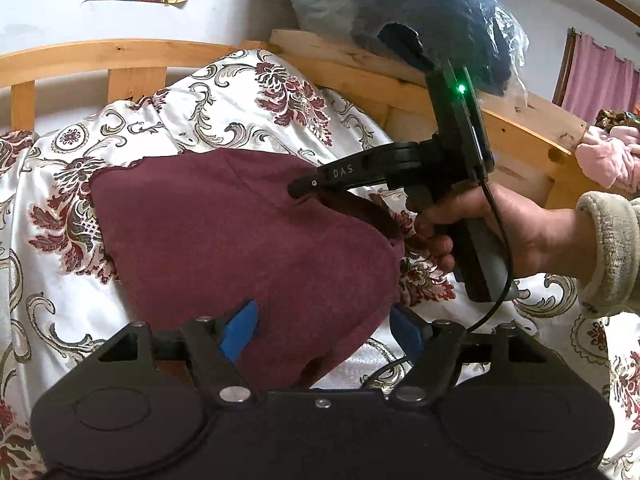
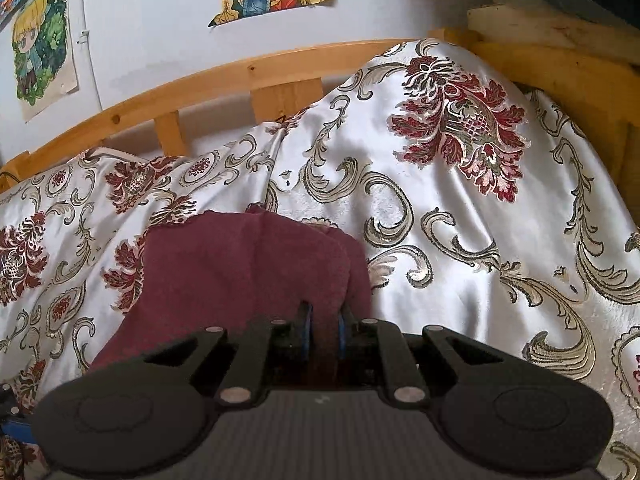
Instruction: Fold small clothes
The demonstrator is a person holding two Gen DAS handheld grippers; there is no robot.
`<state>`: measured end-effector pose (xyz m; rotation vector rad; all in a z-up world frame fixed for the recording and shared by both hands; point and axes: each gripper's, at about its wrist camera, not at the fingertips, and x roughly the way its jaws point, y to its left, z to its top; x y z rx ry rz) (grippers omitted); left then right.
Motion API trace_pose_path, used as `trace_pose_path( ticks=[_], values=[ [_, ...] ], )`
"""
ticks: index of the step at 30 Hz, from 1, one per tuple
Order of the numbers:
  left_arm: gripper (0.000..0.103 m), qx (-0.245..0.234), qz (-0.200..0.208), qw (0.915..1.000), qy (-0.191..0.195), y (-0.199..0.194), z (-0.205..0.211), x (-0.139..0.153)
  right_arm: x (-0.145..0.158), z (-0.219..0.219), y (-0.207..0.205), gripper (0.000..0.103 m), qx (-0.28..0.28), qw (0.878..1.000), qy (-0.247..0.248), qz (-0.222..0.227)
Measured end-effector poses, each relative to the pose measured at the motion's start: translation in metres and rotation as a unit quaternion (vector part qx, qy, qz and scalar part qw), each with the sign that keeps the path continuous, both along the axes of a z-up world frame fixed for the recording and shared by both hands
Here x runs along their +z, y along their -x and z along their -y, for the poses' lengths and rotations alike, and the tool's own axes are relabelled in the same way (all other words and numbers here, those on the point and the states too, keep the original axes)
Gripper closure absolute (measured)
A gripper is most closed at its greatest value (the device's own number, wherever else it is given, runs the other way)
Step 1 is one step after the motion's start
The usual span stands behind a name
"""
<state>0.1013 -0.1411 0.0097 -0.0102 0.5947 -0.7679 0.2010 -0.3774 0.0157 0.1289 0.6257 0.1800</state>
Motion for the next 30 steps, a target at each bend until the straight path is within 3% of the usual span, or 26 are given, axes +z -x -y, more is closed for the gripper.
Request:
trace_pose_path(
  ticks=[3,10,13,15,20,24,30],
  values=[
    [0.024,0.005,-0.008,0.9998,0.015,-0.002,-0.005,0.004,0.000,-0.001,0.002,0.087,-0.001,1.000,0.000,0.000],
    [0.010,0.069,-0.047,0.9906,0.109,-0.019,-0.040,0.020,-0.001,0.002,0.003,0.082,-0.015,1.000,-0.002,-0.007],
    [0.008,0.124,-0.055,0.9865,0.093,-0.028,-0.047,0.021,0.001,0.001,0.009,0.068,-0.029,1.000,-0.004,-0.010],
    [0.008,0.155,-0.074,0.9814,0.085,-0.036,-0.053,0.016,0.005,0.000,0.015,0.044,-0.032,0.999,-0.001,-0.008],
    [0.006,0.205,-0.143,0.9629,0.103,-0.054,-0.068,0.001,0.019,-0.006,0.046,0.014,-0.016,1.000,-0.020,0.007],
    [0.004,0.197,-0.159,0.9615,0.106,-0.059,-0.067,-0.005,0.020,-0.015,0.071,0.009,0.007,1.000,-0.017,0.001],
    [0.003,0.189,-0.180,0.9625,0.075,-0.058,-0.061,-0.020,0.004,-0.025,0.096,0.009,0.002,0.999,0.047,-0.015]
  ],
)
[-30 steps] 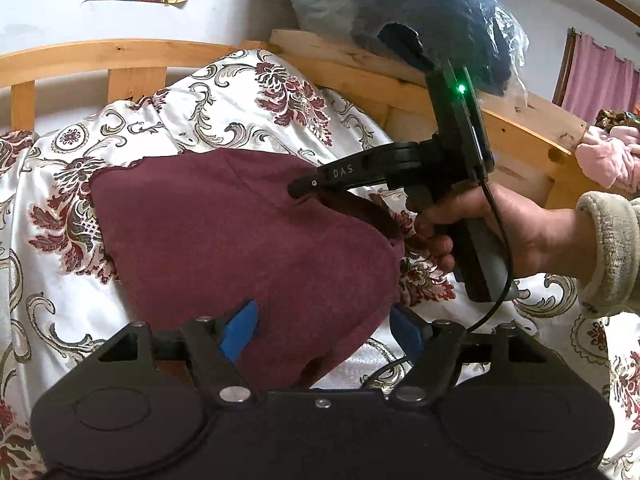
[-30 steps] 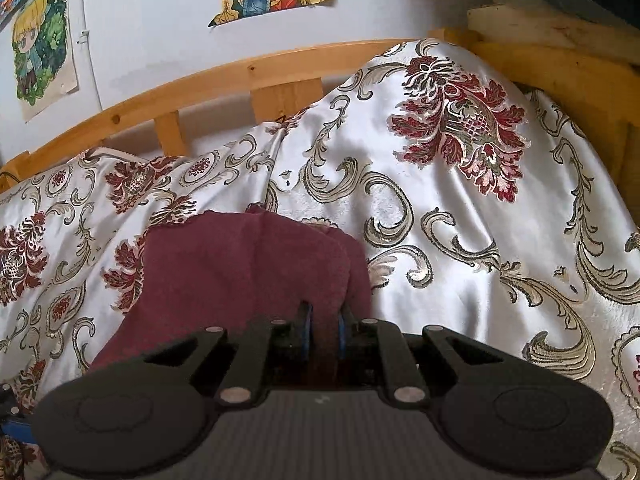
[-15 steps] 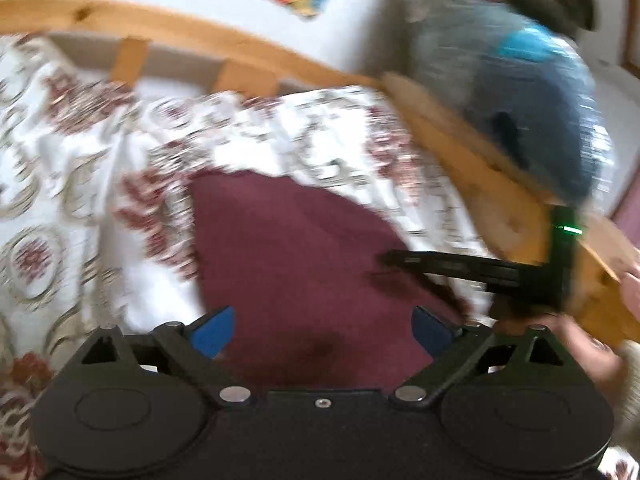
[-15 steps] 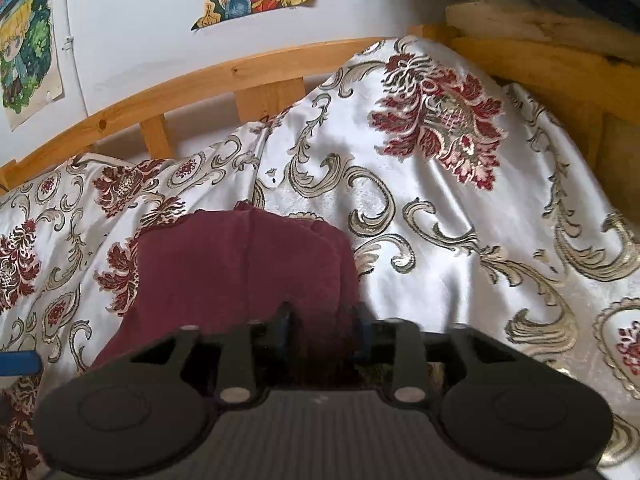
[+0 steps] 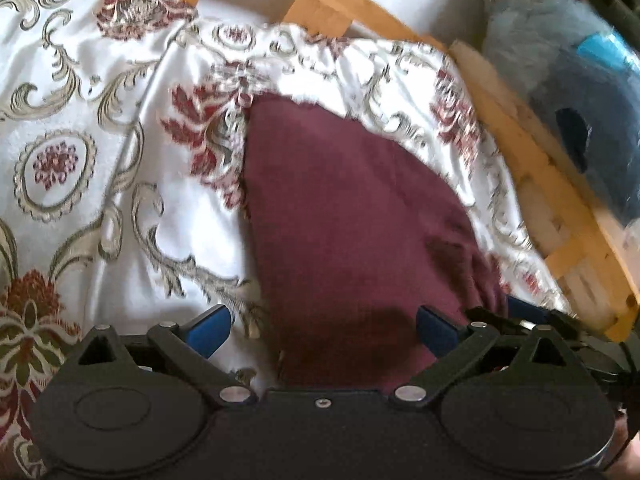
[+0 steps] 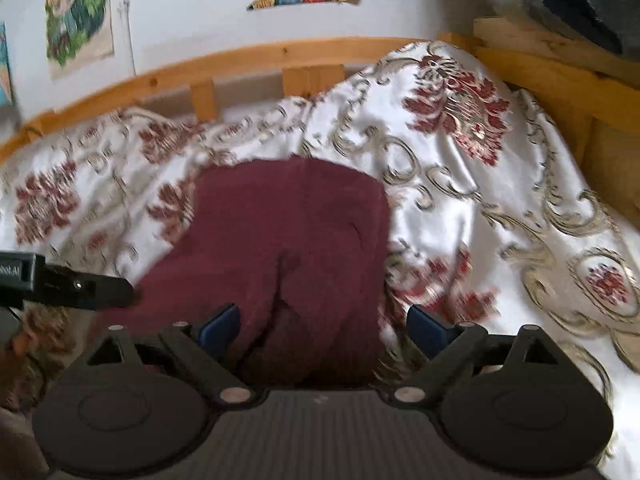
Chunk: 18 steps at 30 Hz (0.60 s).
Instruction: Fold small clothes
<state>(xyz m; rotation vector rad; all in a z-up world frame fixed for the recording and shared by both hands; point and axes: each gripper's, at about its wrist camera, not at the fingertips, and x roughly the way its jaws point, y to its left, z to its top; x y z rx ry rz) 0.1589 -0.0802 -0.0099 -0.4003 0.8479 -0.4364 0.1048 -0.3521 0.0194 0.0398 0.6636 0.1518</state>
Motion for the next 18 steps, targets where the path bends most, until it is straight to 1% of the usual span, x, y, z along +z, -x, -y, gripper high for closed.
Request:
trace_pose_path(
  ticks=[1,3,6,8,10,11,12,13,15,16,18],
  values=[
    [0.003,0.000,-0.003,1.0000,-0.007,0.001,0.002,-0.004,-0.004,0.001,0.002,0.009,-0.007,1.000,0.005,-0.001],
    [0.001,0.000,-0.002,0.9999,-0.011,0.004,0.004,-0.008,-0.011,0.006,0.006,0.008,-0.014,1.000,-0.004,-0.009],
    [0.001,0.000,0.004,0.9998,-0.018,0.007,0.007,-0.010,-0.014,0.017,0.009,0.008,-0.019,0.999,-0.048,-0.011],
    [0.001,-0.002,0.007,0.9997,-0.021,0.008,0.008,-0.011,-0.009,0.027,0.007,0.007,-0.022,0.997,-0.074,-0.002],
    [0.001,-0.005,0.005,0.9998,-0.021,0.009,0.009,-0.014,-0.002,0.034,-0.001,0.008,-0.028,0.996,-0.088,0.006],
    [0.001,-0.004,0.004,0.9998,-0.019,0.009,0.009,-0.015,0.002,0.038,-0.008,0.011,-0.030,0.995,-0.097,0.009],
    [0.001,-0.004,0.004,0.9998,-0.018,0.009,0.008,-0.015,0.005,0.041,-0.015,0.020,-0.032,0.994,-0.103,0.012],
    [0.001,-0.003,0.004,0.9998,-0.017,0.009,0.009,-0.015,0.007,0.044,-0.026,0.027,-0.034,0.993,-0.111,0.014],
    [0.001,-0.004,0.006,0.9998,-0.018,0.009,0.009,-0.015,0.008,0.046,-0.048,0.046,-0.038,0.992,-0.118,0.005],
    [0.001,-0.005,0.006,0.9998,-0.018,0.009,0.009,-0.015,0.007,0.047,-0.060,0.049,-0.041,0.992,-0.118,0.000],
    [0.001,-0.004,0.007,0.9998,-0.017,0.009,0.009,-0.016,0.004,0.048,-0.081,0.060,-0.049,0.992,-0.114,-0.005]
  ],
)
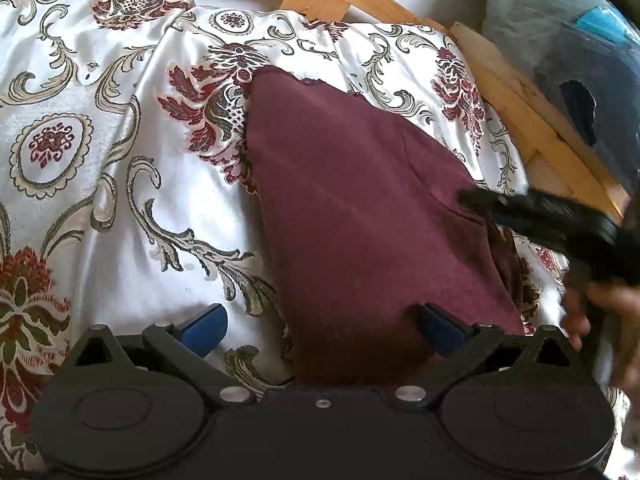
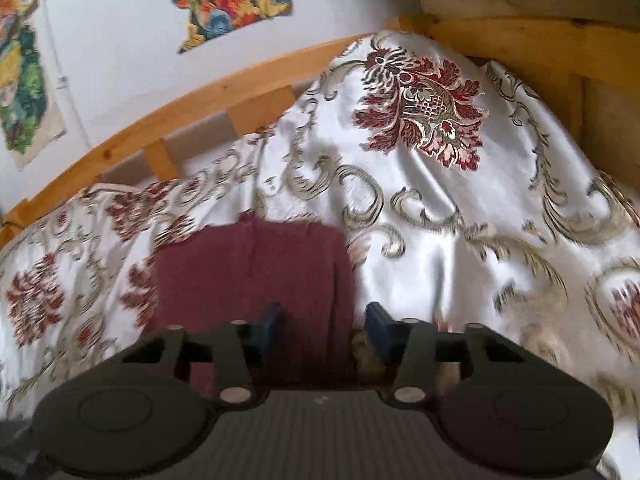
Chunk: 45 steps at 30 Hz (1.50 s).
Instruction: Fold small clothes
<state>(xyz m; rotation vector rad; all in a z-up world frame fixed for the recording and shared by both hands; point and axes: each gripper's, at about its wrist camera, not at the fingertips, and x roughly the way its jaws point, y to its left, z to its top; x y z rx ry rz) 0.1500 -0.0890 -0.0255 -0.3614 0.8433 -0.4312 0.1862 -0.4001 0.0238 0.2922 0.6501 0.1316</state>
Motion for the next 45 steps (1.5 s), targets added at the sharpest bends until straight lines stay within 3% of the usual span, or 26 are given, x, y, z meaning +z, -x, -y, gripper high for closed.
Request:
trace_pose_path(
  ticks=[1,2,3,10,14,19,23,26,31,37,45],
  values=[
    [0.001,0.000,0.001,1.0000,0.000,0.000,0.000,0.000,-0.001,0.000,-0.010,0.062,-0.004,1.000,0.001,-0.003],
    [0.001,0.000,0.002,1.0000,0.000,0.001,0.000,0.000,-0.003,0.001,-0.019,0.073,-0.003,1.000,-0.006,-0.007],
    [0.001,0.000,0.003,1.0000,0.000,0.001,0.000,0.000,-0.004,0.002,-0.026,0.094,0.003,1.000,-0.014,-0.010],
    [0.001,-0.012,0.008,0.9999,0.004,0.003,0.006,-0.001,0.019,-0.021,-0.039,0.096,0.048,0.997,0.043,0.047],
    [0.001,-0.016,0.005,0.9998,0.005,0.002,0.006,-0.001,0.003,-0.014,-0.046,0.096,0.032,0.998,0.048,0.010],
    [0.001,-0.022,0.005,0.9997,0.004,0.001,0.006,-0.003,-0.007,-0.001,-0.034,0.095,0.019,1.000,0.025,-0.003],
    [0.001,-0.023,0.006,0.9997,0.003,0.000,0.007,-0.004,-0.002,0.004,-0.034,0.083,0.027,1.000,0.017,-0.002],
    [0.001,-0.023,0.007,0.9997,0.003,0.001,0.007,-0.003,0.004,0.005,-0.041,0.055,0.032,0.999,0.008,0.004],
    [0.001,-0.024,0.009,0.9997,0.002,0.001,0.008,-0.004,0.003,0.001,-0.066,0.030,0.059,0.998,-0.008,-0.017],
    [0.001,-0.026,0.009,0.9996,0.004,0.001,0.007,-0.005,-0.005,-0.014,-0.082,0.019,0.082,0.996,0.005,-0.027],
    [0.000,-0.027,0.012,0.9996,0.007,0.001,0.007,-0.007,-0.012,-0.025,-0.098,0.015,0.083,0.996,0.030,-0.032]
  ],
)
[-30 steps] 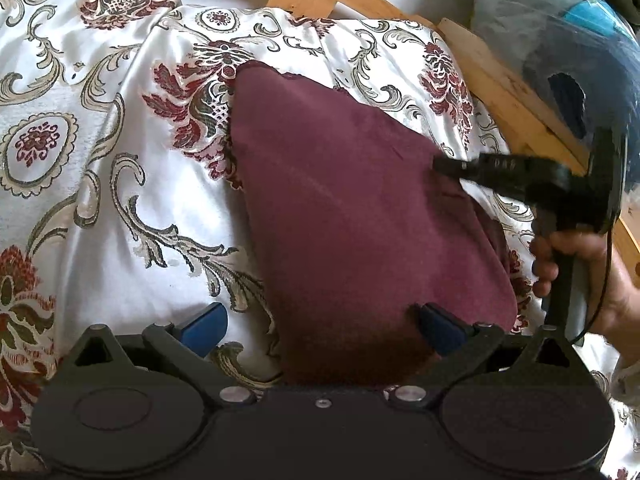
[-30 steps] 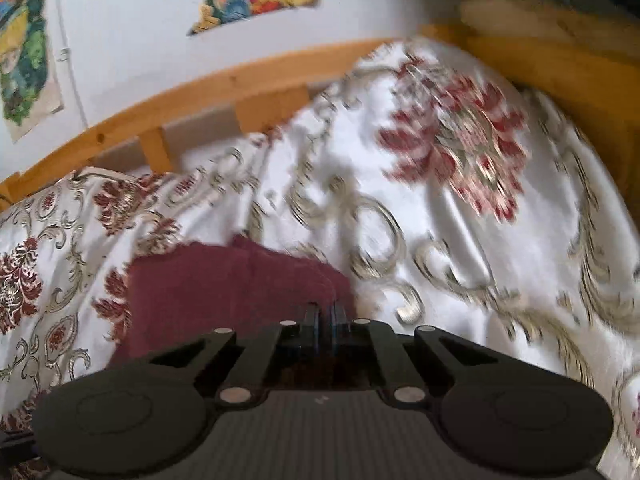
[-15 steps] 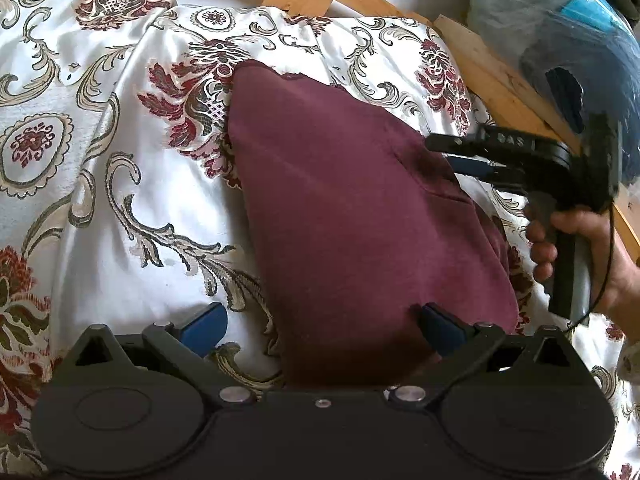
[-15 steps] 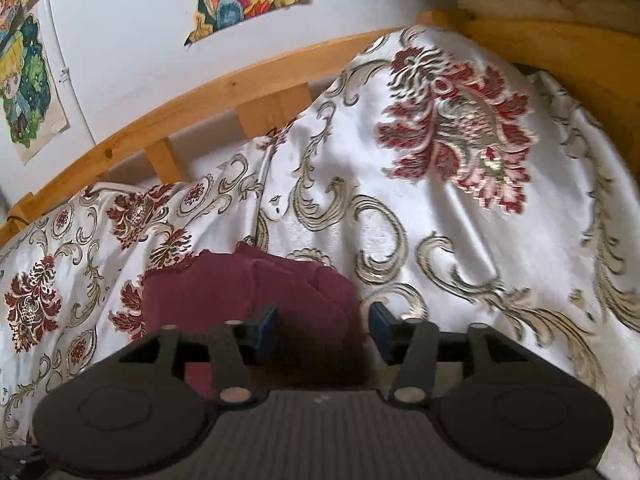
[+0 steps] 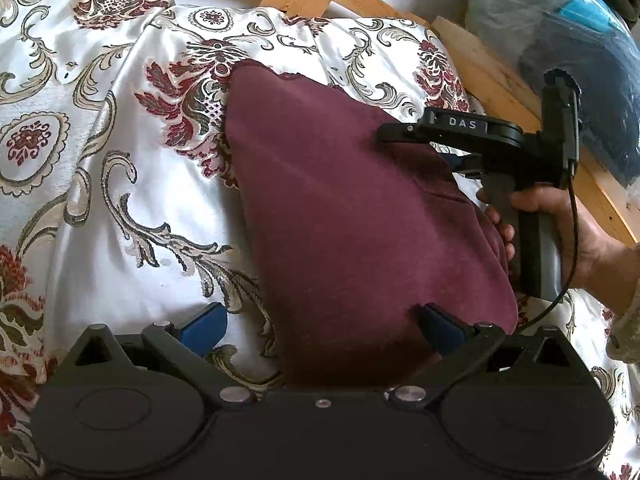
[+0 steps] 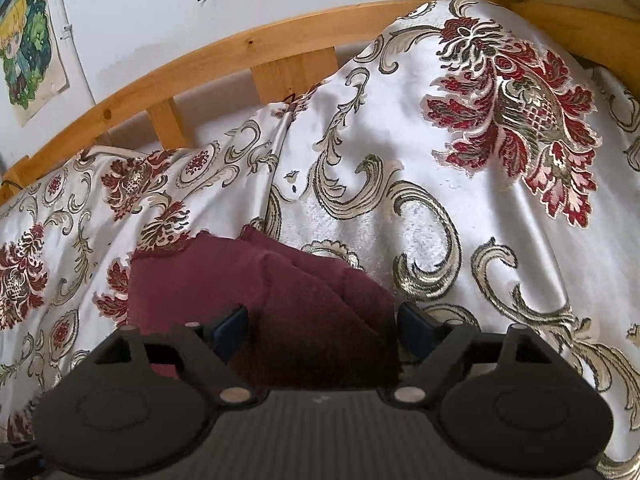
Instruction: Fold small clothes
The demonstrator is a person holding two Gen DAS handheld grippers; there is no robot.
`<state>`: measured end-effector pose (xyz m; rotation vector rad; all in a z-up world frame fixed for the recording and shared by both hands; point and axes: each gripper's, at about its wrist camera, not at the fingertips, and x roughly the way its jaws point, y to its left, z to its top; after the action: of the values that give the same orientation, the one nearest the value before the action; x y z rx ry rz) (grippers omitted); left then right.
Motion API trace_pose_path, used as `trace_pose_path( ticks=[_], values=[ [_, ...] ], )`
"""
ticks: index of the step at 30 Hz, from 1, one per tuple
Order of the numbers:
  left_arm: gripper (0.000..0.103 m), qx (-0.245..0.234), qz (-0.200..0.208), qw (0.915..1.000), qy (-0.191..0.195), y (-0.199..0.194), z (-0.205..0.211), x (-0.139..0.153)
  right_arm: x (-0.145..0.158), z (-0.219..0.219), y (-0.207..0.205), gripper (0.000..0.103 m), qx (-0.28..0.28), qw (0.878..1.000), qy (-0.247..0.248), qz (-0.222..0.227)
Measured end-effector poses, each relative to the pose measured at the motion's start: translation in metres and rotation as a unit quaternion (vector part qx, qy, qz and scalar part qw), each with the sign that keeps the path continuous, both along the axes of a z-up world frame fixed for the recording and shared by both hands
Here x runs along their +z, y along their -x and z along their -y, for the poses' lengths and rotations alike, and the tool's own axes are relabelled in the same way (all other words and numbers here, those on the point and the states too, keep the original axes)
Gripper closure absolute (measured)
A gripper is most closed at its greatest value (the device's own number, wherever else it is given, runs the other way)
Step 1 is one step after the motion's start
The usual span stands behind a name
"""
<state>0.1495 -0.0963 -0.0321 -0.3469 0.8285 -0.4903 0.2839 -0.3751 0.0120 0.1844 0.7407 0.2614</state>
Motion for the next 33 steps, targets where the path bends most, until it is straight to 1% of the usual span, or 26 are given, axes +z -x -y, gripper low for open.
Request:
trace_pose_path(
  ticks=[3,10,12,14,15,16,17,19,20,21,22,24,27,33],
  values=[
    [0.000,-0.002,-0.001,1.0000,0.000,-0.001,0.000,-0.001,-0.001,-0.001,-0.003,0.013,0.000,1.000,-0.004,-0.002],
    [0.000,-0.004,0.004,1.0000,-0.003,0.000,0.001,-0.001,-0.002,-0.009,-0.003,0.010,0.010,1.000,0.016,0.002],
    [0.000,-0.004,0.004,1.0000,-0.003,-0.001,0.001,0.000,0.002,-0.014,0.000,0.010,0.012,0.999,0.039,0.018],
    [0.000,-0.004,0.004,1.0000,-0.003,-0.001,0.001,0.000,0.009,-0.025,0.004,0.012,0.021,0.995,0.080,0.049],
    [0.000,-0.004,0.004,1.0000,-0.003,-0.001,0.001,0.000,0.012,-0.029,0.005,0.018,0.030,0.994,0.091,0.058],
    [0.000,-0.004,0.004,1.0000,-0.004,-0.001,0.001,0.000,0.014,-0.034,0.005,0.021,0.038,0.992,0.102,0.063],
    [0.000,-0.004,0.004,1.0000,-0.004,0.000,0.001,0.000,0.016,-0.039,0.003,0.028,0.049,0.990,0.111,0.066],
    [0.000,-0.004,0.005,1.0000,-0.004,0.000,0.001,0.000,0.017,-0.047,0.000,0.049,0.069,0.987,0.129,0.065],
    [0.000,-0.004,0.004,1.0000,-0.004,0.000,0.001,0.000,0.017,-0.051,-0.002,0.063,0.076,0.985,0.144,0.064],
    [0.001,-0.004,0.004,1.0000,-0.004,0.000,0.001,0.000,0.016,-0.053,-0.003,0.082,0.075,0.983,0.154,0.063],
    [0.001,-0.004,0.004,1.0000,-0.004,0.000,0.001,0.000,0.016,-0.053,-0.004,0.088,0.075,0.984,0.152,0.061],
    [0.000,-0.004,0.004,1.0000,-0.004,0.000,0.001,0.000,0.017,-0.050,-0.002,0.092,0.072,0.985,0.144,0.062],
    [0.001,-0.004,0.003,1.0000,-0.001,0.000,0.001,-0.001,0.019,-0.042,0.004,0.093,0.054,0.985,0.145,0.071],
    [0.001,-0.005,0.000,1.0000,0.008,-0.002,-0.002,-0.001,0.012,-0.026,0.003,0.092,0.034,0.989,0.134,0.053]
  ],
)
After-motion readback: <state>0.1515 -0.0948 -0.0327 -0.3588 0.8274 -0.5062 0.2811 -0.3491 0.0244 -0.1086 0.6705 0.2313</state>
